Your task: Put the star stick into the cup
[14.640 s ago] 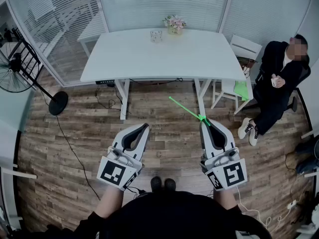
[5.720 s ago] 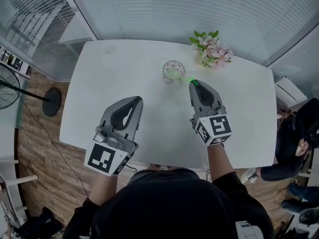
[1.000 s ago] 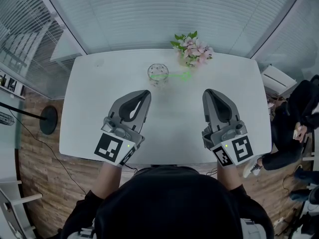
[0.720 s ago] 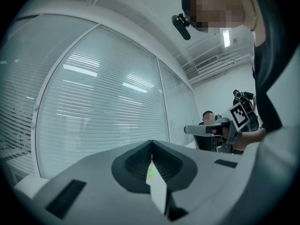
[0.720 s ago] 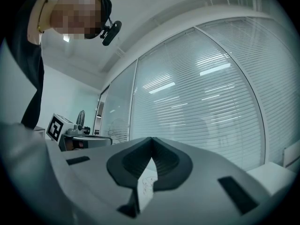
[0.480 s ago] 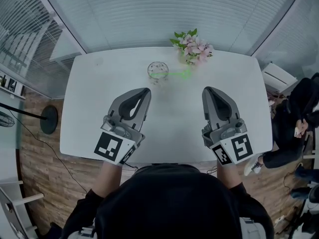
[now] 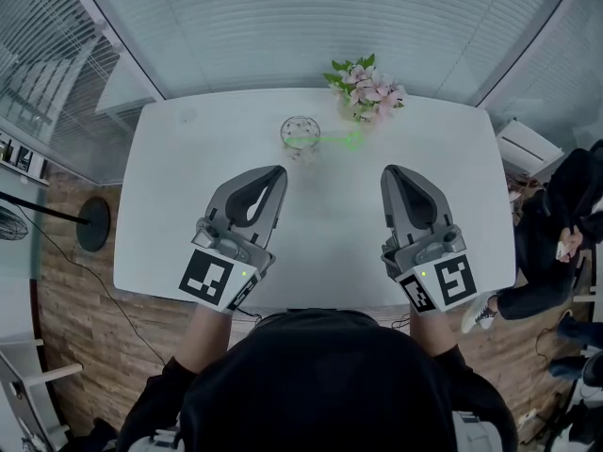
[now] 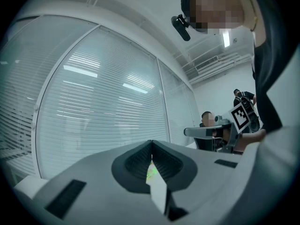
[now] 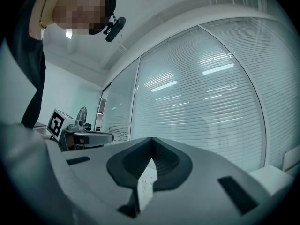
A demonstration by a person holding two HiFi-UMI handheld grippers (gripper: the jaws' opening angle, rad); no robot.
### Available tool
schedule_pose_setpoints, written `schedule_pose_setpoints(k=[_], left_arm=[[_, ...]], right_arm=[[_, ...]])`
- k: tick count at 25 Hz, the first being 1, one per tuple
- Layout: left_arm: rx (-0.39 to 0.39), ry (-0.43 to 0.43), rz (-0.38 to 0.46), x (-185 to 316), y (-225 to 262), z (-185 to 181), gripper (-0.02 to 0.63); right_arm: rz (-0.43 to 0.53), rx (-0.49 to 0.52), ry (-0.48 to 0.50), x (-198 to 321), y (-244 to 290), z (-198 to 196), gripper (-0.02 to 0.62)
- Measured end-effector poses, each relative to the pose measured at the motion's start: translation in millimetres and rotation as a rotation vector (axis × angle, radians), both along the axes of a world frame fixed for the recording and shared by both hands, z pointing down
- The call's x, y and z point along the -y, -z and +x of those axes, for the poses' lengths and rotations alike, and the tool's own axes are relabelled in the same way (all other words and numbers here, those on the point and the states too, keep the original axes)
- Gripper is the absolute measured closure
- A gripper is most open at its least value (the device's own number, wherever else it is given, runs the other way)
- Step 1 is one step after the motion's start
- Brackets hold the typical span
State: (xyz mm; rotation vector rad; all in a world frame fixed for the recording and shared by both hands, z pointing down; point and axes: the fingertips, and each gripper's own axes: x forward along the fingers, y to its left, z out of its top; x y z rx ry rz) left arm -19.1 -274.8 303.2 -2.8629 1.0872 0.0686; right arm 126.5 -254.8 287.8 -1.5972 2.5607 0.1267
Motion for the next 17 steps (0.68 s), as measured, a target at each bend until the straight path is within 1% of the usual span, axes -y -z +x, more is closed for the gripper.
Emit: schedule_pose_setpoints(k=[17], left_arm=[[-0.005,0.004,0.009,0.2,4.9,-0.9,0.592]], right_arm=[[0.011,0.003,-0.001,-1.2,6.0,-1.1,0.591]])
